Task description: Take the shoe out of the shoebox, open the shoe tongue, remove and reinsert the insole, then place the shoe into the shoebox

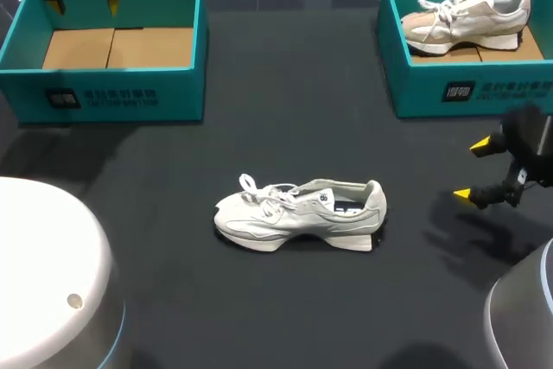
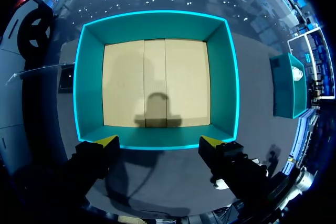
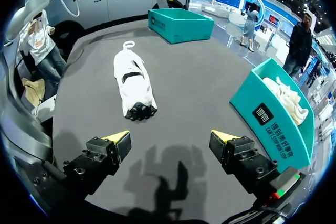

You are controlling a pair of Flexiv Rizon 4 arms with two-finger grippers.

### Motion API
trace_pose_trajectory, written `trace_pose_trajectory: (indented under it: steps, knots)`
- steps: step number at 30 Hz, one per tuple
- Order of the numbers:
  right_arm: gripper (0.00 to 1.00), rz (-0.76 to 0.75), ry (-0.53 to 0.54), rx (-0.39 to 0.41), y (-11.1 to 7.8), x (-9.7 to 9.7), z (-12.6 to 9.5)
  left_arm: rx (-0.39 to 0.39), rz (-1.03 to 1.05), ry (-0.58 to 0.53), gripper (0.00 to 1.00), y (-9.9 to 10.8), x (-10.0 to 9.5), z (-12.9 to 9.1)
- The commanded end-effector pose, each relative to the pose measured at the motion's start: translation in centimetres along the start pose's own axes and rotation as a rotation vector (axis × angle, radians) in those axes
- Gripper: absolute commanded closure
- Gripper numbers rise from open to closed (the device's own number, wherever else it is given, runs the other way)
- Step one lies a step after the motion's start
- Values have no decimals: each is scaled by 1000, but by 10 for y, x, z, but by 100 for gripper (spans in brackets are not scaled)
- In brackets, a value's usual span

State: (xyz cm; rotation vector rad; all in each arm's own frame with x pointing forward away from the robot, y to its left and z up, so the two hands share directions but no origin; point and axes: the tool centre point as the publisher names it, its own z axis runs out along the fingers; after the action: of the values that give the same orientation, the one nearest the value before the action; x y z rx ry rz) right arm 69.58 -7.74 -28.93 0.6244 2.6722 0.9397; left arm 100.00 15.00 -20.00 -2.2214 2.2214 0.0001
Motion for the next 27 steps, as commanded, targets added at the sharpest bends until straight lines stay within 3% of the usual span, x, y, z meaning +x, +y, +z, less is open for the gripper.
trace_pose_trajectory:
  steps: [1,4,9,15,27]
  knots:
    - [0,-45,11,-233,-16,5,1,0,0,0,0,0,0,0]
    - [0,-79,29,-273,-24,4,6,0,0,0,0,0,0,0]
    - [0,-78,68,-271,-37,1,19,0,0,0,0,0,0,0]
    - [0,-109,104,-353,-52,4,33,0,0,0,0,0,0,0]
    - [0,-193,162,-398,-44,19,45,0,0,0,0,0,0,0]
